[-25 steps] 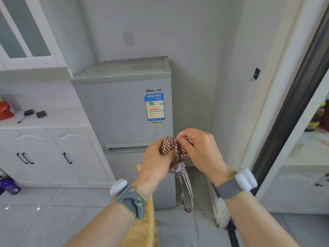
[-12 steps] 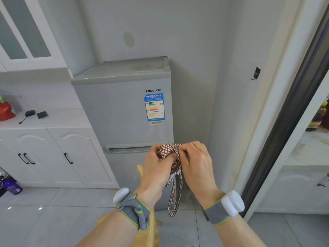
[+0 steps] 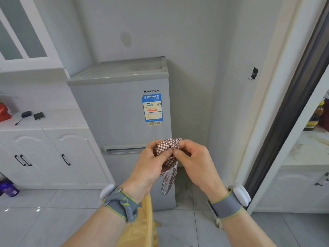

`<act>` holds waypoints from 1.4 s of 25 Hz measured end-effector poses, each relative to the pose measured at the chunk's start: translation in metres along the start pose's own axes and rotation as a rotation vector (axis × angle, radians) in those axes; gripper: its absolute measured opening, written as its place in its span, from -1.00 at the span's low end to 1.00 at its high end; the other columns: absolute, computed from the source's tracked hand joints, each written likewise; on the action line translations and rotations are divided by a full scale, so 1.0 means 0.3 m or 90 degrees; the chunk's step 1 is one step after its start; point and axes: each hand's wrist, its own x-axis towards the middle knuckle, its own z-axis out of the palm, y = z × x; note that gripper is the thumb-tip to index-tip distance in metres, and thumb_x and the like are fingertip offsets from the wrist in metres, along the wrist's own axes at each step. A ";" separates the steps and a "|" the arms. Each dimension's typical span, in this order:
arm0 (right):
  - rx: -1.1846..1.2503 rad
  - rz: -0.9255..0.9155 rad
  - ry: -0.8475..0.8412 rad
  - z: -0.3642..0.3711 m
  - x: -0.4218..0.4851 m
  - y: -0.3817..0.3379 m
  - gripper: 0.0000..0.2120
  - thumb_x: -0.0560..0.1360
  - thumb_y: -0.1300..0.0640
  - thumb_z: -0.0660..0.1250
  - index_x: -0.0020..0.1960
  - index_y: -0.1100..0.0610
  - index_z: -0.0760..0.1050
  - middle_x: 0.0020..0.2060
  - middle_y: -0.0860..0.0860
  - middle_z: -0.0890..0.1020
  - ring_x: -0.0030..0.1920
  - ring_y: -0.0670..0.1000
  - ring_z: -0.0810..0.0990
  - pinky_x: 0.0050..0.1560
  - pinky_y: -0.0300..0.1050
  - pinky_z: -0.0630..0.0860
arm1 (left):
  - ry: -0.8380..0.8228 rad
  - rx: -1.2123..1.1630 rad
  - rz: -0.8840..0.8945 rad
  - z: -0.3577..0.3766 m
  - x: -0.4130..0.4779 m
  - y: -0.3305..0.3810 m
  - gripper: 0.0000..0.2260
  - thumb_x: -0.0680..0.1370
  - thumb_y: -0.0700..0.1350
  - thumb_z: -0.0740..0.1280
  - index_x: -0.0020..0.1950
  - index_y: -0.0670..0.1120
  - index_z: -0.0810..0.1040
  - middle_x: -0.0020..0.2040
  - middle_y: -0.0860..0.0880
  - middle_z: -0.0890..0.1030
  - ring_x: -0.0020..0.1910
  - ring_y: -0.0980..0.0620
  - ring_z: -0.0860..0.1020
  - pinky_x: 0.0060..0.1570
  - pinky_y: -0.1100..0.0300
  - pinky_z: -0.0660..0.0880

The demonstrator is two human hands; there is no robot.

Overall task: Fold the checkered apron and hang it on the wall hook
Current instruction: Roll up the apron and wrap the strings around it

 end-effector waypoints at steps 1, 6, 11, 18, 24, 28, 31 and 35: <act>0.053 0.005 -0.008 -0.005 0.006 -0.010 -0.88 0.49 0.27 0.33 -0.06 0.10 0.59 -0.22 0.04 0.71 -0.19 0.05 0.67 -0.12 -0.06 0.61 | -0.004 -0.001 -0.002 -0.002 0.002 0.007 -0.86 0.54 -0.22 0.36 0.09 -0.11 0.56 0.00 -0.18 0.68 0.00 -0.13 0.67 0.03 -0.09 0.61; 0.283 0.144 -0.176 -0.044 0.033 0.002 -0.80 0.54 0.38 0.21 0.10 0.18 0.48 -0.31 0.13 0.54 -0.42 -0.07 0.30 -0.39 -0.24 0.27 | 0.000 -0.039 -0.064 -0.017 0.005 0.004 -0.86 0.54 -0.24 0.35 0.10 -0.14 0.54 0.06 -0.27 0.65 0.03 -0.23 0.65 0.00 -0.21 0.60; 0.166 0.102 -0.222 -0.026 0.018 0.023 -0.69 0.40 0.33 0.27 0.13 0.13 0.46 -0.23 0.05 0.53 -0.30 -0.05 0.41 -0.26 -0.17 0.40 | 0.063 -0.018 -0.044 -0.006 -0.004 -0.003 -0.88 0.53 -0.24 0.36 0.06 -0.14 0.54 -0.07 -0.16 0.66 -0.17 -0.04 0.66 -0.20 0.06 0.66; -0.176 -0.167 0.114 0.043 -0.002 0.033 -0.93 0.50 0.23 0.37 -0.07 0.08 0.55 -0.29 -0.08 0.63 -0.28 -0.07 0.58 -0.28 -0.18 0.52 | 0.132 0.074 0.044 0.022 -0.010 -0.015 -0.91 0.52 -0.18 0.37 0.01 -0.09 0.54 -0.05 -0.11 0.66 -0.07 -0.05 0.65 -0.15 0.14 0.61; -0.377 -0.287 0.219 -0.023 0.027 -0.004 -0.84 0.54 0.06 0.33 -0.15 0.08 0.63 -0.24 -0.07 0.65 -0.22 0.01 0.56 -0.18 -0.04 0.52 | 0.153 0.189 0.098 -0.021 0.014 -0.032 -0.88 0.51 -0.18 0.31 -0.07 0.04 0.44 -0.17 -0.03 0.61 -0.17 -0.11 0.63 -0.14 -0.18 0.59; -0.338 -0.199 0.077 -0.026 0.010 -0.081 -0.77 0.55 0.08 0.30 -0.26 0.13 0.48 -0.42 -0.08 0.46 -0.38 -0.05 0.39 -0.31 -0.03 0.44 | 0.151 0.305 0.146 -0.048 0.014 -0.054 -0.88 0.46 -0.17 0.25 -0.11 0.05 0.38 -0.24 -0.01 0.60 -0.25 -0.08 0.60 -0.20 -0.11 0.54; -0.262 -0.219 0.006 0.009 -0.019 -0.099 -0.72 0.59 0.12 0.25 -0.27 0.18 0.41 -0.45 -0.09 0.39 -0.40 -0.09 0.34 -0.37 -0.27 0.30 | 0.146 0.333 0.142 -0.044 0.015 -0.046 -0.91 0.45 -0.17 0.26 -0.11 -0.02 0.38 -0.28 -0.03 0.59 -0.27 -0.06 0.55 -0.25 0.01 0.47; 0.095 0.099 0.000 0.002 -0.032 -0.075 -0.62 0.64 0.01 0.11 -0.30 0.11 0.39 -0.52 -0.02 0.49 -0.41 0.04 0.42 -0.42 -0.15 0.31 | 0.065 0.242 0.020 -0.072 0.016 -0.045 -0.89 0.42 -0.17 0.28 -0.09 -0.13 0.42 -0.21 -0.12 0.62 -0.24 -0.13 0.64 -0.18 -0.06 0.60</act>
